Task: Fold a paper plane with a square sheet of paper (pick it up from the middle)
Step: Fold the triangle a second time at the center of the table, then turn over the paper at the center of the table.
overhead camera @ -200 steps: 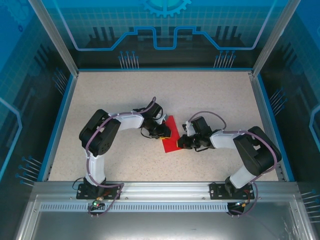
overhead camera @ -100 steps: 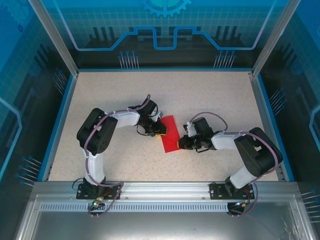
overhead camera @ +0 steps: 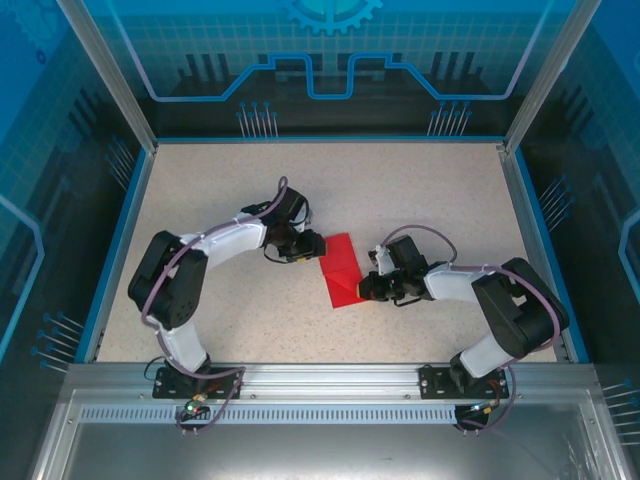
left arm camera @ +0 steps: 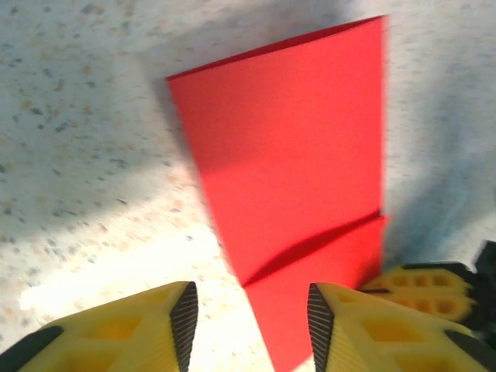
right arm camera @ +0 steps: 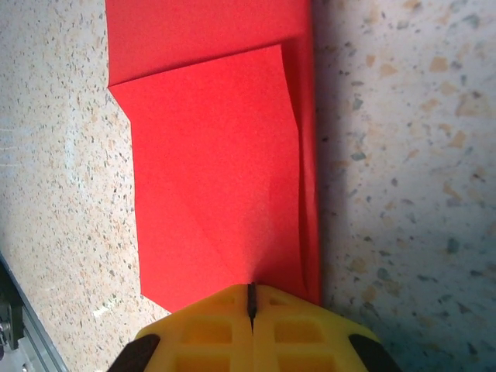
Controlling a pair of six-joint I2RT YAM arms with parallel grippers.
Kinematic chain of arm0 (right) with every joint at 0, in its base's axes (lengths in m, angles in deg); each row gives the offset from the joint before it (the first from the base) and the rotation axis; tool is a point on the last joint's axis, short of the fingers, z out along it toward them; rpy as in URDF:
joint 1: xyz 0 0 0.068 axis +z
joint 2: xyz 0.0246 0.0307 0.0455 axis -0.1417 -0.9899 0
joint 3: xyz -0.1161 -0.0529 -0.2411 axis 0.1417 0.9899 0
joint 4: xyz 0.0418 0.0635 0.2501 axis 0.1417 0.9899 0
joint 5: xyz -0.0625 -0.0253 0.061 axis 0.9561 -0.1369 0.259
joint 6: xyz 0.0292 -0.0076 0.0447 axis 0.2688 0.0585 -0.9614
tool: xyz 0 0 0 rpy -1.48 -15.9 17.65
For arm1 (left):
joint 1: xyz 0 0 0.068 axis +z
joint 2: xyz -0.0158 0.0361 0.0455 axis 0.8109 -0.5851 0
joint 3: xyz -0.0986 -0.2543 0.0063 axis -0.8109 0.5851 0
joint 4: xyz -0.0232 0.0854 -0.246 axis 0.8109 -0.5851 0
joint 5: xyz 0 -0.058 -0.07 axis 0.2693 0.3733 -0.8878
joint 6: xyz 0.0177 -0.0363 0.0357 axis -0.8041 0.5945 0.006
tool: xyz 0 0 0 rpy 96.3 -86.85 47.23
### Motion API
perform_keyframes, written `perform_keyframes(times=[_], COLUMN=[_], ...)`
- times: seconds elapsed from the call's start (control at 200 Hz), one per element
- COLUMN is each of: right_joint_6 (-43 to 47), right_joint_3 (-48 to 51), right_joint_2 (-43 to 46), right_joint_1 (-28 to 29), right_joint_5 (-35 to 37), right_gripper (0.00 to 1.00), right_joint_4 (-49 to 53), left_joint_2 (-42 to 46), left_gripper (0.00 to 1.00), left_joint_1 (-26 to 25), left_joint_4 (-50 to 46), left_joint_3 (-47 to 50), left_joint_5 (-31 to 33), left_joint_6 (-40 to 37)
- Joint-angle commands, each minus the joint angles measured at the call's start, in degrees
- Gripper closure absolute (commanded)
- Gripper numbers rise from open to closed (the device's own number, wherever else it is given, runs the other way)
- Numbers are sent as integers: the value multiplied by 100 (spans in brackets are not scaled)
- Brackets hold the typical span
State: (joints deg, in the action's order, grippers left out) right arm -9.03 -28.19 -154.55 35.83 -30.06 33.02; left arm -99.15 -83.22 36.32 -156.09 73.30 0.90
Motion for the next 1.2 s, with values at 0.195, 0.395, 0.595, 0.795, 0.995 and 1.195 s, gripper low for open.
perform_keyframes(times=[0.195,0.395,0.595,0.795,0.995,1.195], right_joint_6=[-58,38,160,257,233,274], right_joint_3=[-117,-380,-586,-645,-593,-593], right_joint_2=[652,681,406,386,232,174], right_joint_1=[-63,-79,-153,-206,-211,-247], right_joint_5=[-202,-127,12,97,74,142], right_gripper=[93,90,89,89,89,89], right_joint_4=[574,712,752,845,727,757], left_joint_2=[440,658,488,269,98,23], left_gripper=[47,44,43,44,45,50], left_joint_1=[-967,-1303,-1447,-1492,-1525,-1570], left_joint_4=[582,1485,2501,2995,3246,3895], left_joint_3=[592,1222,1613,1619,1721,1993], left_joint_5=[485,793,738,724,878,1083], left_joint_6=[1428,2255,2715,2719,2767,2842])
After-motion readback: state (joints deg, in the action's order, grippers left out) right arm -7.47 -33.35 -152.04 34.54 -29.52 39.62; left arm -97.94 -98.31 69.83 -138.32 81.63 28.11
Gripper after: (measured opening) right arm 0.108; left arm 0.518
